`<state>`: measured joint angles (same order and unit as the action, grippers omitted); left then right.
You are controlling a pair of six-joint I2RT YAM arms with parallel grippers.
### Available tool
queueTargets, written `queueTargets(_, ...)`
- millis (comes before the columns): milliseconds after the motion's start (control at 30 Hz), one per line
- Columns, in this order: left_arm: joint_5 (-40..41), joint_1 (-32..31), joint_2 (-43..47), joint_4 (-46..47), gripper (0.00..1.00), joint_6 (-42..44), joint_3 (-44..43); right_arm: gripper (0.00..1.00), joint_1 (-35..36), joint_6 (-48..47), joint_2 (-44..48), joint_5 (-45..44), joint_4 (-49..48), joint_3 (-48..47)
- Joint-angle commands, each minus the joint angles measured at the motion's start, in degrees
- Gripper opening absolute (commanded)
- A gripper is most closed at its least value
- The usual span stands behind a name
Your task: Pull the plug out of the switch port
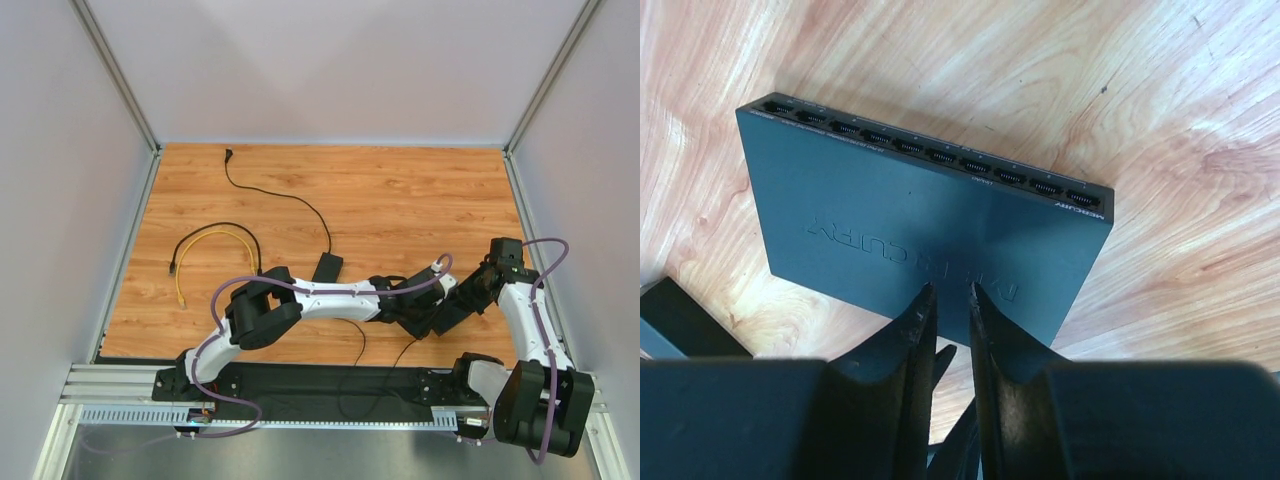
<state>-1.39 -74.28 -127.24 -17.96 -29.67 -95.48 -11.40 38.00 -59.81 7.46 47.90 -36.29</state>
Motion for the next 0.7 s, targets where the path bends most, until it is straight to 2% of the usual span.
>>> queueTargets(0, 0.2, -0.9, -1.5, 0.6, 0.42, 1.7, -3.0, 0.20, 0.9, -1.2, 0.6, 3.4, 0.1, -0.1)
queueTargets(167, 1.1, -0.9, -2.4, 0.2, 0.34, 2.3, -3.5, 0.18, 0.9, -1.3, 0.7, 4.6, -0.1, 0.3)
queueTargets(200, 1.0, -0.8, -2.4, 0.3, 0.28, 2.3, -3.7, 0.17, 0.9, -1.3, 0.8, 4.8, -0.1, 0.3)
queueTargets(267, -0.3, -0.9, -2.9, 0.5, 0.25, 2.2, -3.8, 0.17, 1.1, -1.3, 1.3, 5.1, 0.2, 0.3)
queueTargets(533, -2.1, -0.9, -2.8, 1.6, 0.29, 1.0, -2.5, 0.18, 1.6, -0.9, 1.0, 7.3, -0.8, 1.4)
queueTargets(667, -2.1, -0.9, -3.0, 1.9, 0.28, 0.7, -2.5, 0.17, 3.0, -1.2, -1.2, 7.6, -1.1, 1.5)
